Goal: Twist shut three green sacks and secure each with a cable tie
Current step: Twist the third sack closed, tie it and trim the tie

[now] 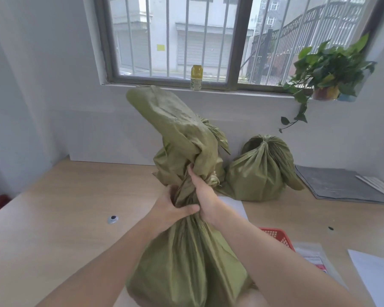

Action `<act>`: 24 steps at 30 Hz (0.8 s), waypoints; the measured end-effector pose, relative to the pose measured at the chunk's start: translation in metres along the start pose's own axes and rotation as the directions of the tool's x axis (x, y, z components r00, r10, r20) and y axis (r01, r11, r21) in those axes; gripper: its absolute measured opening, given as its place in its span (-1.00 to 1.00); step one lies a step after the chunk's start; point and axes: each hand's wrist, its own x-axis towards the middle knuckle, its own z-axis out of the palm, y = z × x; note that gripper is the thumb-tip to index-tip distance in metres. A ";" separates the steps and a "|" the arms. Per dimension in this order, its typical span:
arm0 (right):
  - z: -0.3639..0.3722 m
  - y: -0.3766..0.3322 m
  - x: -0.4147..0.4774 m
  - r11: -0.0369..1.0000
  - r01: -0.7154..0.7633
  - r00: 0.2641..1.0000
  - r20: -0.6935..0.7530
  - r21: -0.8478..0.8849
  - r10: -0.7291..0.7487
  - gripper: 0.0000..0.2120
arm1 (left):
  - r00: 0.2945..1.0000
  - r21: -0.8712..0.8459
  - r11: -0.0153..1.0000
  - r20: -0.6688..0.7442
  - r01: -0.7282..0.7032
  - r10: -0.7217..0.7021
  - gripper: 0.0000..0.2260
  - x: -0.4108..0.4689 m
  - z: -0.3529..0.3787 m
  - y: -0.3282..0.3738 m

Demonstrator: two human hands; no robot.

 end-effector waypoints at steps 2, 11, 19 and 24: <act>-0.001 -0.008 -0.002 0.959 0.012 0.998 -0.056 -0.284 -0.029 0.24 | 0.998 -0.004 1.000 0.069 0.012 -0.012 -0.44 0.004 0.005 -0.002; -0.005 -0.050 -0.012 0.617 0.159 0.986 0.150 -0.771 -0.067 -0.36 | 0.992 -0.105 0.989 -0.066 0.101 -0.108 -0.69 0.024 0.025 -0.004; -0.005 -0.014 0.018 0.940 0.099 0.988 -0.077 -0.327 -0.131 -0.18 | 0.998 0.051 0.997 0.000 0.055 -0.055 -0.47 0.025 0.043 -0.022; -0.009 -0.005 0.014 0.948 0.031 0.995 -0.082 -0.316 -0.060 -0.28 | 0.992 0.167 0.984 -0.119 0.053 -0.034 -0.49 0.017 0.058 -0.042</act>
